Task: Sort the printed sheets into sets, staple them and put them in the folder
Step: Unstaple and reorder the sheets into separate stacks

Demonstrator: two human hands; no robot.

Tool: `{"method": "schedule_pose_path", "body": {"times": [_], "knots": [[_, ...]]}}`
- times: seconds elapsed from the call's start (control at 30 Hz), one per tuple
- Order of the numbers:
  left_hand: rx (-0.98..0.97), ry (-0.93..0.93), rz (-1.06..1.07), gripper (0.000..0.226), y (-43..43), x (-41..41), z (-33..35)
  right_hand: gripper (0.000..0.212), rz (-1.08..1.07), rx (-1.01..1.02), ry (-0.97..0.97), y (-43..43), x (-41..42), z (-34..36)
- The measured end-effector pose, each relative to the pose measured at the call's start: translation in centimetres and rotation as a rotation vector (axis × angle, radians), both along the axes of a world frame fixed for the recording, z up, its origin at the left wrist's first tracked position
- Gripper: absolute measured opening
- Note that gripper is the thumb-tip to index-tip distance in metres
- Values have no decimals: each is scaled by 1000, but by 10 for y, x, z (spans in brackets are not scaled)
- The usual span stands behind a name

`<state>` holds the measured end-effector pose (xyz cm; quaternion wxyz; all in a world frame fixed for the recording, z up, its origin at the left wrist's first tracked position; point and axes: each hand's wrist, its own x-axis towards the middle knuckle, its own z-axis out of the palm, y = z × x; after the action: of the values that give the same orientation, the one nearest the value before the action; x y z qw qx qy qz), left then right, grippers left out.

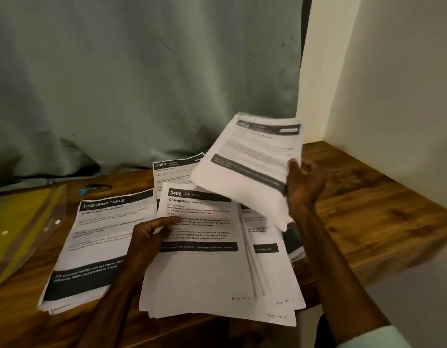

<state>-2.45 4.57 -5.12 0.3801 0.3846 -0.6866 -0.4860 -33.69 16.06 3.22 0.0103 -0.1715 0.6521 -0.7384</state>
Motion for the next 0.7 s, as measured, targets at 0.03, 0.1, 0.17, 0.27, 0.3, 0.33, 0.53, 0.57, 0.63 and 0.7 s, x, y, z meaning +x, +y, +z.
{"method": "schedule_pose_path", "body": {"times": [0.03,0.1,0.17,0.27,0.3,0.33,0.53,0.57,0.63,0.7], "knots": [[36,24,21,23,3,-2,3,9,27,5,31,-4,15,-11],[136,84,74,23,10,-3,11,9,107,56,112,-5,45,-33],[229,169,87,26,18,-2,19,15,230,91,249,-5,66,-55],[490,349,27,35,20,-2,28,23,395,222,363,-3,96,-70],[540,358,15,40,17,-1,28,29,424,287,360,-5,103,-74],[524,297,0,43,14,-2,26,34,444,343,359,-5,109,-76],[319,82,23,26,5,4,15,39,385,479,373,18,91,-79],[305,79,26,25,4,5,16,36,326,504,386,25,79,-83],[284,91,34,22,3,6,18,35,214,581,391,41,56,-90],[263,93,29,22,1,7,19,39,163,710,438,50,37,-96]]}}
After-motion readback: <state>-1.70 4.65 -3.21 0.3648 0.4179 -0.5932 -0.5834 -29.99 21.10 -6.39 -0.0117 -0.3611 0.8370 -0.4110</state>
